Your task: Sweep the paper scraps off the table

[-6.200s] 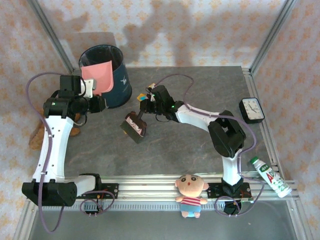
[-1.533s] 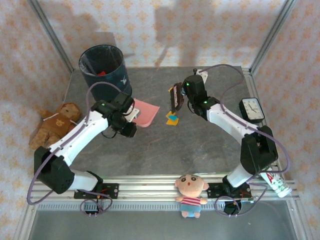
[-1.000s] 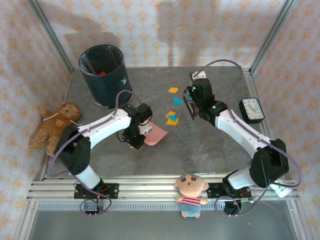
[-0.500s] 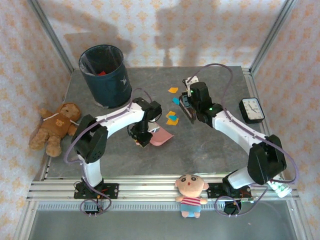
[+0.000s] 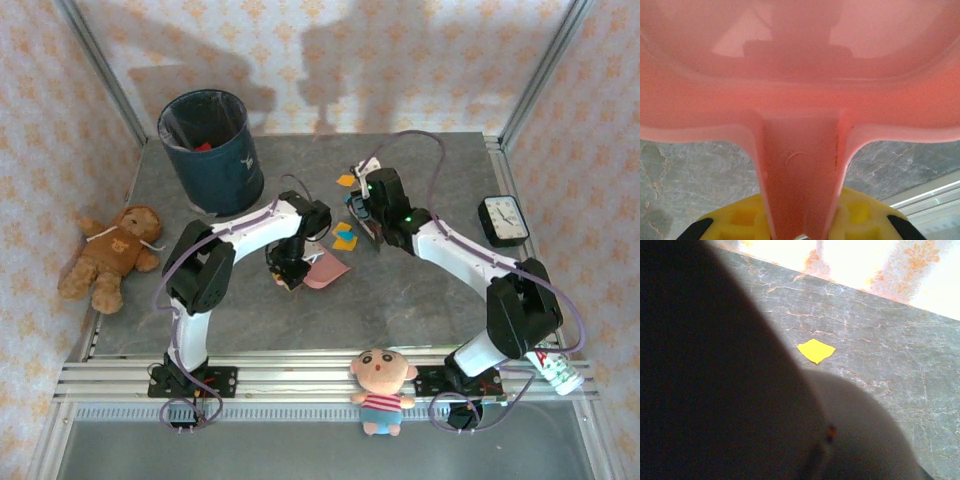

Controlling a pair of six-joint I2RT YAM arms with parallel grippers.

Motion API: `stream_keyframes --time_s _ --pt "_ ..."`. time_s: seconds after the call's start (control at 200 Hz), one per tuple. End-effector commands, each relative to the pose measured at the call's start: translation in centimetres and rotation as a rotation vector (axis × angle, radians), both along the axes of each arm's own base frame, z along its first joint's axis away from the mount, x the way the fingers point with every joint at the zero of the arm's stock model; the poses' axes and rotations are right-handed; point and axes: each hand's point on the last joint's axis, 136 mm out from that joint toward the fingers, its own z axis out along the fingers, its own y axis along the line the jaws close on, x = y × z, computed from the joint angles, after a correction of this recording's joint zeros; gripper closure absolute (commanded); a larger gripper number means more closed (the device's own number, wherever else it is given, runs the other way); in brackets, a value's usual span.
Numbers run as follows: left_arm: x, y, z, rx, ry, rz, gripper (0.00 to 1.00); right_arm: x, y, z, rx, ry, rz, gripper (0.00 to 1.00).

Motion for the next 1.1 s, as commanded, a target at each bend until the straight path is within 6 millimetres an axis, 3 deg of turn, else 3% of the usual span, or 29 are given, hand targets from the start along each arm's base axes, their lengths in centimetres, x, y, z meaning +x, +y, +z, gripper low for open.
stream_keyframes --time_s 0.0,0.25,0.606,0.726,1.096 --pt "0.4 0.4 0.0 0.049 0.004 -0.029 1.0 -0.4 1.4 0.0 0.002 0.009 0.055 1.0" --pt "1.8 -0.3 -0.7 0.057 -0.01 -0.019 1.0 -2.3 2.7 -0.8 0.012 0.05 0.121 1.0" --pt "2.8 -1.3 -0.8 0.031 -0.025 -0.013 1.0 -5.0 3.5 -0.5 0.096 0.101 0.181 1.0" --pt "2.9 -1.3 -0.5 0.025 -0.034 -0.014 1.0 -5.2 3.2 0.6 0.122 0.072 0.169 1.0" --pt "3.2 0.7 0.6 -0.001 -0.084 0.043 1.0 -3.8 -0.6 5.6 0.188 -0.123 -0.037 1.0"
